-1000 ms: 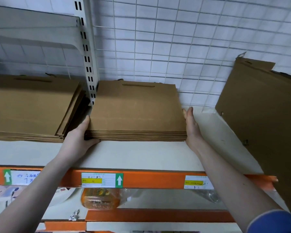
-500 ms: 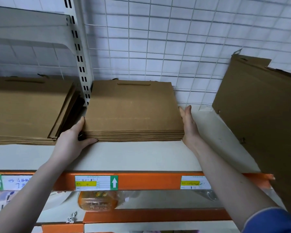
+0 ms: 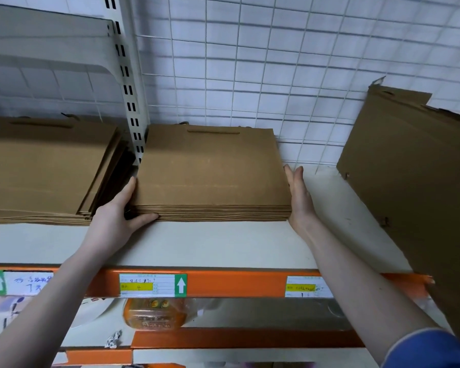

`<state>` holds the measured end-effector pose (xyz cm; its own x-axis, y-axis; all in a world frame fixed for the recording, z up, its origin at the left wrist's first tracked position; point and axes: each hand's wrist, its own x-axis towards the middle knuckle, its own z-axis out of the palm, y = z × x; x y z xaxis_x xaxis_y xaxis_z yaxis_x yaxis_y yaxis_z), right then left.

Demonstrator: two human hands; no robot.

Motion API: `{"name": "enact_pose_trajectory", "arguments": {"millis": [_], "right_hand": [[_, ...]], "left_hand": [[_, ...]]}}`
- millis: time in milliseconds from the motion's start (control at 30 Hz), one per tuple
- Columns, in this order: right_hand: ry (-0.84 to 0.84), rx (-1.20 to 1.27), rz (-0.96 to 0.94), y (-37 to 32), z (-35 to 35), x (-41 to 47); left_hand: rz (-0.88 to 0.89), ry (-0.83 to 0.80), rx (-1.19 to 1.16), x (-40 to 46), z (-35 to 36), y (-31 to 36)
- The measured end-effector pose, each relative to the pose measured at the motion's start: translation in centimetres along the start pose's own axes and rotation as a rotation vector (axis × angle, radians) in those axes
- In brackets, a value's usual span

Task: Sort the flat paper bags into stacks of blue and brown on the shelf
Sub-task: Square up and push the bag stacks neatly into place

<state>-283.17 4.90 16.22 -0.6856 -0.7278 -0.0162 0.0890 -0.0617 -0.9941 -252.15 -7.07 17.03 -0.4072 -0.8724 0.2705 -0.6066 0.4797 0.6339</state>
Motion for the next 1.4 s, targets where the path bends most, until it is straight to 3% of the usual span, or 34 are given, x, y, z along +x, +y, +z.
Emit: {"name": "enact_pose_trajectory", "arguments": {"millis": [900,1067,1167,1400], "right_hand": [[0.031,-0.428,-0.254,0.2,0.9,0.5],[0.049,-0.993,-0.545,-0.3,0.2,-0.5],[-0.1,-1.358,-0.722,-0.8,0.0,-1.5],[-0.382,-1.706,-0.833,-1.1,-0.2,-2.2]], "left_hand": [[-0.002,-0.02,0.085,0.5,0.6,0.1],[0.144,0.04,0.144,0.6,0.9,-0.7],[0.336,0.099,0.303,0.9,1.3,-1.0],[0.499,0.006,0.576,1.4,1.6,-0.7]]}}
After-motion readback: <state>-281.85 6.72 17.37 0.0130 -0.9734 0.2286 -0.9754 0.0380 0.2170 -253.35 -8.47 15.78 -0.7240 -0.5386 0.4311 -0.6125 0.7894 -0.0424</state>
